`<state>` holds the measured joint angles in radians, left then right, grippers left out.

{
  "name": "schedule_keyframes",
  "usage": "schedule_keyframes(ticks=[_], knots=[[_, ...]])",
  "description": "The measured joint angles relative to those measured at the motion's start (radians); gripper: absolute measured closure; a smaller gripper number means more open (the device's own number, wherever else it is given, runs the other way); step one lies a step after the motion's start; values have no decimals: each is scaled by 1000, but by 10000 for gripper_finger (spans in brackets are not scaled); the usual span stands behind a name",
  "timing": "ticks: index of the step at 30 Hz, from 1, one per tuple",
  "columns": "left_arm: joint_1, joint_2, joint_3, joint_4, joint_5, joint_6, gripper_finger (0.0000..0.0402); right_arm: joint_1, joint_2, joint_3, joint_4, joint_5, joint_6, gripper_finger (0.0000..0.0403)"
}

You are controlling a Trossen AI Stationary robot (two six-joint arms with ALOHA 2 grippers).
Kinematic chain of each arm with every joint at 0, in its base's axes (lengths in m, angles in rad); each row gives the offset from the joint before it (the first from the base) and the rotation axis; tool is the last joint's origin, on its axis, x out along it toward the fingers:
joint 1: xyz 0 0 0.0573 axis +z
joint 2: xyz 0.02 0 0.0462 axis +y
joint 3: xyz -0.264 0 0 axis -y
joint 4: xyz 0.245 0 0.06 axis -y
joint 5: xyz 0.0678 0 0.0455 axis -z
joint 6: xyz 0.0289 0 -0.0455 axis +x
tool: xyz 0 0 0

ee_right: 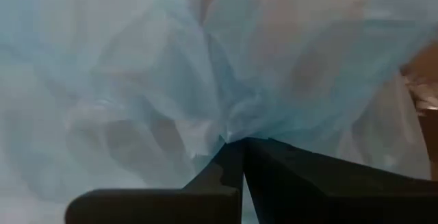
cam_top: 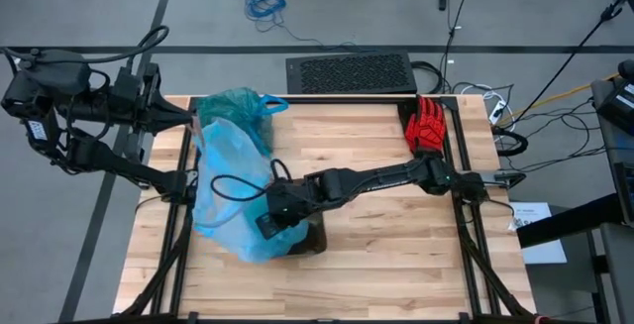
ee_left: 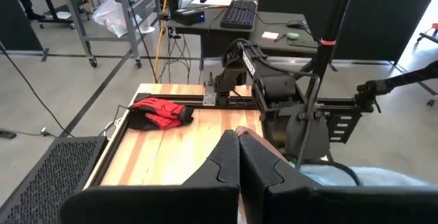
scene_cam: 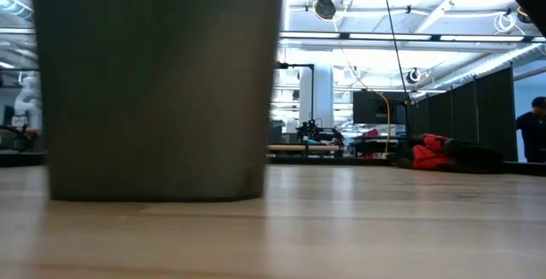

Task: Place trash/remove bag and relplace
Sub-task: Insert the new blue trash bag into the trash bin

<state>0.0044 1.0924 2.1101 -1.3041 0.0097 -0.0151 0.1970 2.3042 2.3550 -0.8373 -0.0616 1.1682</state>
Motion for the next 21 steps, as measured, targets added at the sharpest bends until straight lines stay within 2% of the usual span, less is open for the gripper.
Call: schedule_keyframes(ticks=[11,16,21], knots=[[0,0,0,4,0,29,402,-45,-62,2,-301,120,-35,403],[0,10,-3,5,-8,27,402,-98,-79,1,-386,121,-154,403],[0,-1,-85,3,-103,-71,402,-133,-119,1,-423,122,-306,403]])
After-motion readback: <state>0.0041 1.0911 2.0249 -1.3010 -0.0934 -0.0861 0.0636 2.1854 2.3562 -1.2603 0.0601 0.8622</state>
